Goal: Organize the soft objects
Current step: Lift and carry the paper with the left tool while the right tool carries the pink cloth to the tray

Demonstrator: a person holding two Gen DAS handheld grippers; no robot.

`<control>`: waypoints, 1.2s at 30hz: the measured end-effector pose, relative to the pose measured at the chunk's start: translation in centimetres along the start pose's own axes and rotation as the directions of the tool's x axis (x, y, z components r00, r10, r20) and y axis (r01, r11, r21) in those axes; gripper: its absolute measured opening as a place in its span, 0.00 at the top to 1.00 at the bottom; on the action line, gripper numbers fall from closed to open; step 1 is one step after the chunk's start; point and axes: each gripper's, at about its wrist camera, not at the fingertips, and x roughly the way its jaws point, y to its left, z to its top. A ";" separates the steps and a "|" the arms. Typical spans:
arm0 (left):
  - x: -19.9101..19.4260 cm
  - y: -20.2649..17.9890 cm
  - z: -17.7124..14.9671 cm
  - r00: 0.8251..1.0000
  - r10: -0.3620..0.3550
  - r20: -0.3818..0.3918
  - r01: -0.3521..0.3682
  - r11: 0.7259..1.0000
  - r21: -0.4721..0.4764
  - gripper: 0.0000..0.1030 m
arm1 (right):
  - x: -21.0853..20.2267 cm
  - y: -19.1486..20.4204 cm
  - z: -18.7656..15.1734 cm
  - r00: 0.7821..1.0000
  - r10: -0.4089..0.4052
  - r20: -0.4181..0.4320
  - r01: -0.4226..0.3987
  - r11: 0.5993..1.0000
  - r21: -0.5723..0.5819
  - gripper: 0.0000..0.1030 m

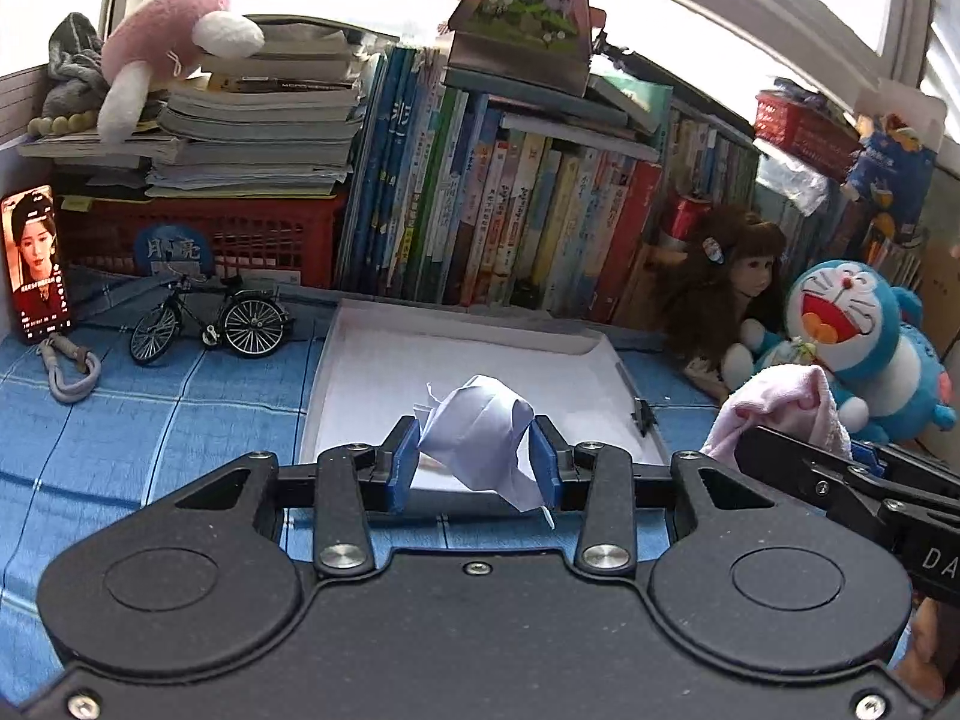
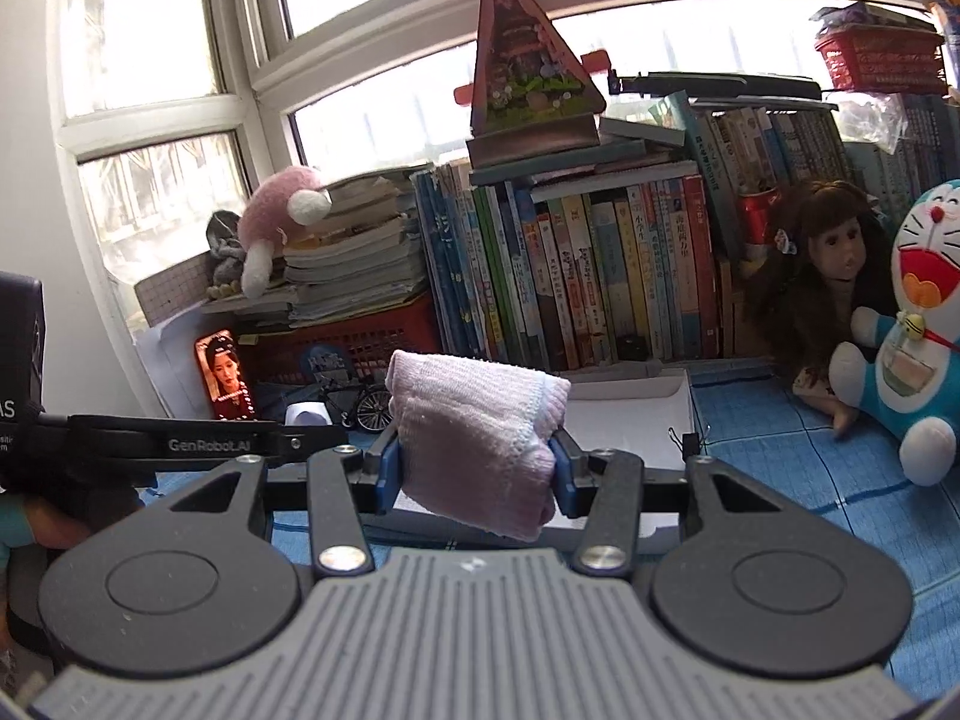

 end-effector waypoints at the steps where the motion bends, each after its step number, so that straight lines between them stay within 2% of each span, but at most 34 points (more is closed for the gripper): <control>1: 0.6 0.1 0.3 1.000 0.007 -0.009 -0.007 1.000 0.002 0.64 | 0.5 0.0 0.2 1.000 -0.005 -0.008 0.004 1.000 -0.002 0.50; 8: 4.8 1.6 2.3 0.994 0.039 -0.104 -0.043 0.999 -0.034 0.64 | 4.3 -0.5 1.7 0.994 -0.022 -0.103 0.026 0.999 0.040 0.50; 13: 7.2 2.3 3.3 0.986 0.034 -0.165 -0.043 0.998 -0.054 0.63 | 6.7 -0.9 2.6 0.988 -0.045 -0.149 0.054 0.997 0.060 0.50; 19: 9.7 2.9 3.5 0.979 0.047 -0.196 -0.059 0.997 -0.056 0.63 | 9.1 -1.1 2.8 0.980 -0.055 -0.193 0.070 0.995 0.073 0.50; 25: 12.6 3.8 3.2 0.969 0.012 -0.248 -0.027 0.998 -0.060 0.63 | 11.4 -1.6 2.9 0.970 -0.057 -0.237 0.086 0.990 0.114 0.50; 36: 16.1 4.6 2.5 0.951 0.056 -0.305 -0.073 0.996 -0.042 0.63 | 15.9 -1.7 2.1 0.948 -0.063 -0.313 0.115 0.982 0.152 0.50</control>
